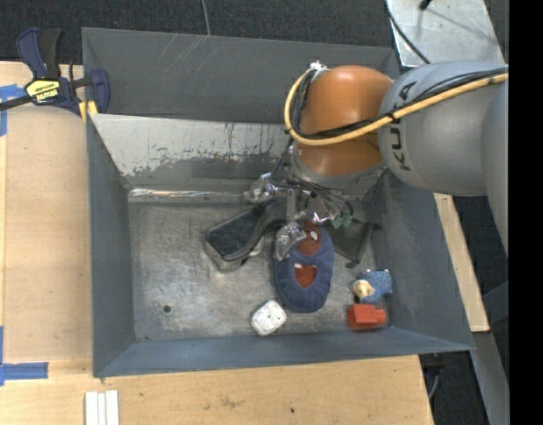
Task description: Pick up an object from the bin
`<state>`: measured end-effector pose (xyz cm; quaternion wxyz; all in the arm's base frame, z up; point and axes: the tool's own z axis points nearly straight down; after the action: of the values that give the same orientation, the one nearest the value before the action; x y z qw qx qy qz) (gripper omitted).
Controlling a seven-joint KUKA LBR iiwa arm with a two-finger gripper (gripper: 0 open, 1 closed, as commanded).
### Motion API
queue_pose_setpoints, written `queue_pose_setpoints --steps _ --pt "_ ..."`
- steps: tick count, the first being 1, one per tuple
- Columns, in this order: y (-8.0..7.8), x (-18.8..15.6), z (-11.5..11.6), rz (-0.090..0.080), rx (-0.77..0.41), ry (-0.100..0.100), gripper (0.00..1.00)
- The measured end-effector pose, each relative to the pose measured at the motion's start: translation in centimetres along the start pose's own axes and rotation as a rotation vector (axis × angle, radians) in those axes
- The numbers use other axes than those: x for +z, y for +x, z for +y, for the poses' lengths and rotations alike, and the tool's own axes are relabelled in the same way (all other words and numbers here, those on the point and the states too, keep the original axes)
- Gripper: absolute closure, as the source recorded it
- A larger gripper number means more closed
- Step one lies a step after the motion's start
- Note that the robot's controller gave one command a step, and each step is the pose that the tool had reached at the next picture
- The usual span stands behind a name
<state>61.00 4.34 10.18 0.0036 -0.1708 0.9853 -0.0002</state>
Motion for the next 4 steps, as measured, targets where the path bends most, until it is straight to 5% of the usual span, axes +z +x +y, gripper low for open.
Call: queue_pose_setpoints --steps 2,3,4 --pt "-1.4 2.7 -1.0 0.0 0.227 -0.001 0.0" --pt "-1.5 2.5 -1.0 0.0 0.228 -0.001 0.0" --pt "-1.7 2.3 -1.1 -0.007 0.228 0.001 1.0"
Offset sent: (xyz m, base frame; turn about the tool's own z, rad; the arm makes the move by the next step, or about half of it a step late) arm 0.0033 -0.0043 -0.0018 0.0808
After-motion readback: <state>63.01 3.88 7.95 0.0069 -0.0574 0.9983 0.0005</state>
